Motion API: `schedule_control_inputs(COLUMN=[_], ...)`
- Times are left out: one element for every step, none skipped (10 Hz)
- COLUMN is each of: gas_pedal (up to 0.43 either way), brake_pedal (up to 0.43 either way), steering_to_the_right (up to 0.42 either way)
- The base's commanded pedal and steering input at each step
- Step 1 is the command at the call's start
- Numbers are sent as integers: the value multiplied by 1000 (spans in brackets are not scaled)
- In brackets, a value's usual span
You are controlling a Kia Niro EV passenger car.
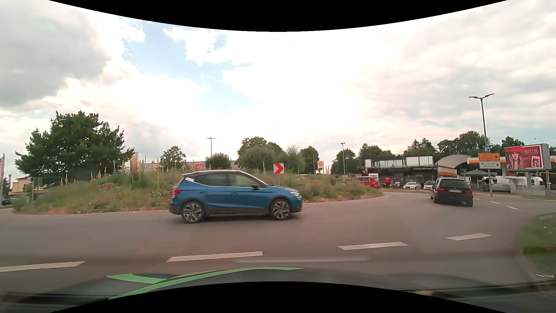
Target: Follow the waypoints while adhering to traffic rules and regulations
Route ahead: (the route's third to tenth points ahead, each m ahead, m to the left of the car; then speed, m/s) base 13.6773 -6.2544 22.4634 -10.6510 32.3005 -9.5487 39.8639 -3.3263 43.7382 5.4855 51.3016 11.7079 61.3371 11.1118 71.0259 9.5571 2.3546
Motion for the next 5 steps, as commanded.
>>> schedule_control_inputs(gas_pedal=[0,0,0,0,0], brake_pedal=[256,256,256,250,244], steering_to_the_right=[173,185,198,206,218])
